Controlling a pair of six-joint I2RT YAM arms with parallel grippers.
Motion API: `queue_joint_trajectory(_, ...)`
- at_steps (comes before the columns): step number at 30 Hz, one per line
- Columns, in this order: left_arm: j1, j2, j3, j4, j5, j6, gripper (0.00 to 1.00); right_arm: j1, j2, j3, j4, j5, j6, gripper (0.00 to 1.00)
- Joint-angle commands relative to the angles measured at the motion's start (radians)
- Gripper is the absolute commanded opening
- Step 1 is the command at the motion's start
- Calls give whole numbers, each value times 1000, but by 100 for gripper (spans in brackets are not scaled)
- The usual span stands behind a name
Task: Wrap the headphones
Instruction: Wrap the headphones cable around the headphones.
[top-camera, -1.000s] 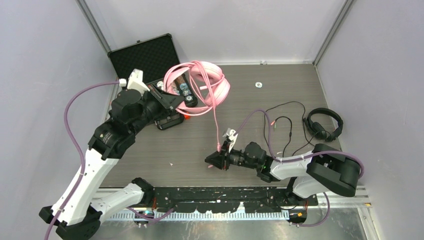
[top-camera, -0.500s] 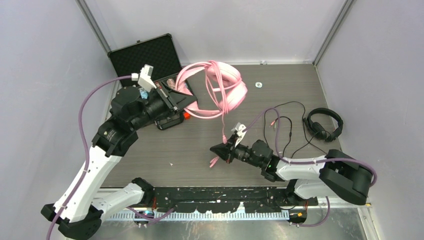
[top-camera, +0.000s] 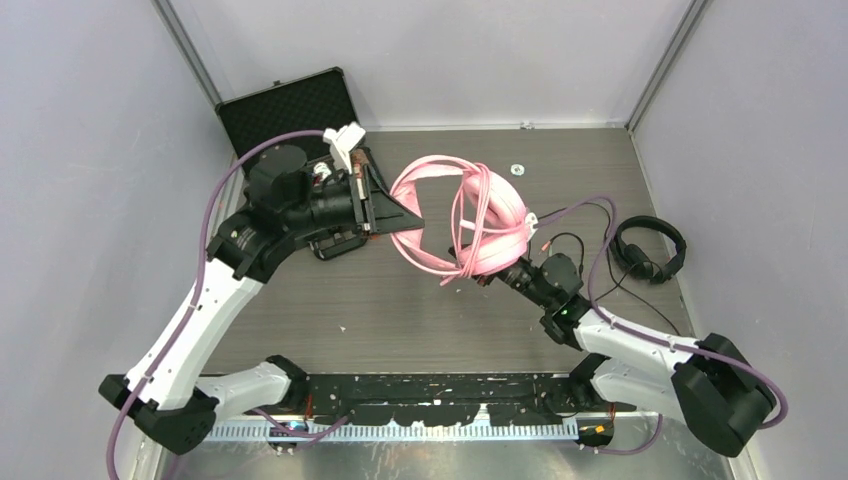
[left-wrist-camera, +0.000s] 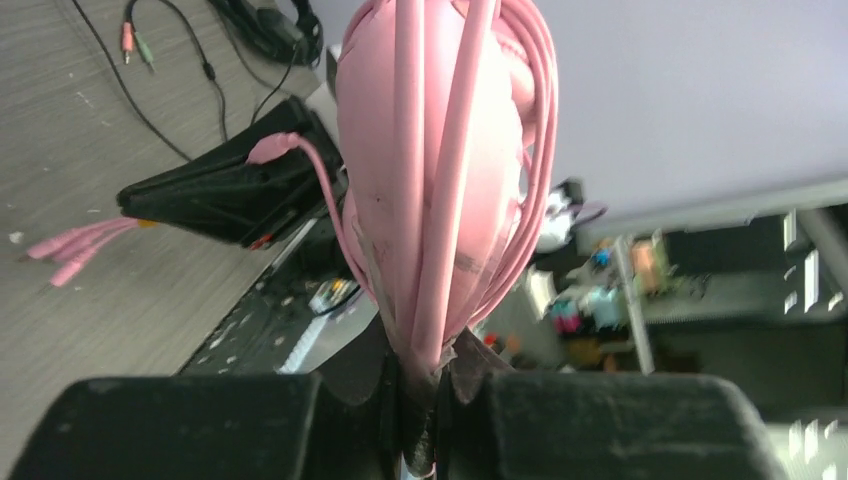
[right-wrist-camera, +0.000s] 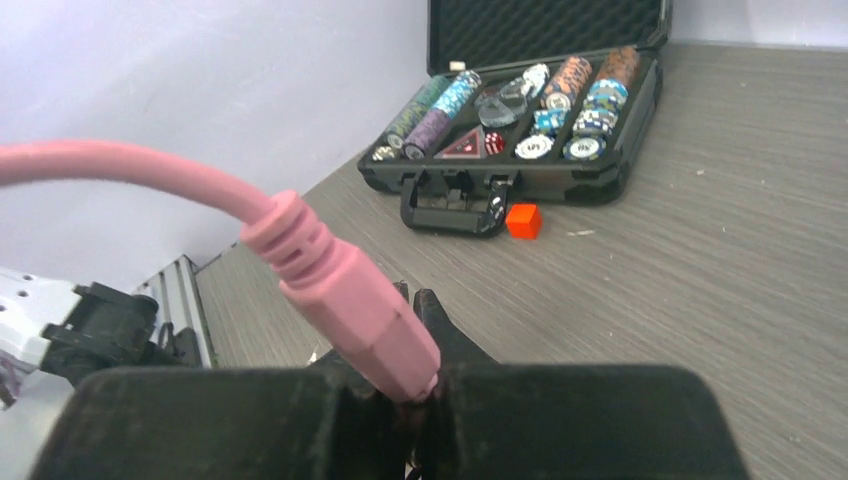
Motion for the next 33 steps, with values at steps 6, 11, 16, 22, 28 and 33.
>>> queue_joint_trajectory(6, 3, 149, 295, -520, 386, 654, 0, -52, -98, 67, -87, -175, 200, 1)
queue_joint_trajectory(11, 2, 214, 394, -829, 357, 1018, 0, -52, -203, 67, -218, -180, 252, 1)
queue_joint_trajectory(16, -42, 244, 391, -914, 107, 1228, 0, -52, -276, 139, -446, -215, 266, 1)
queue_joint_trajectory(22, -56, 291, 381, -948, -243, 1461, 0, -52, -296, 222, -692, -288, 322, 0)
queue_joint_trajectory(28, -91, 258, 320, -808, -461, 1671, 0, -52, -268, 265, -764, -469, 471, 1)
queue_joint_trajectory(33, -125, 224, 283, -705, -552, 1789, 0, -53, -265, 291, -864, -499, 485, 1)
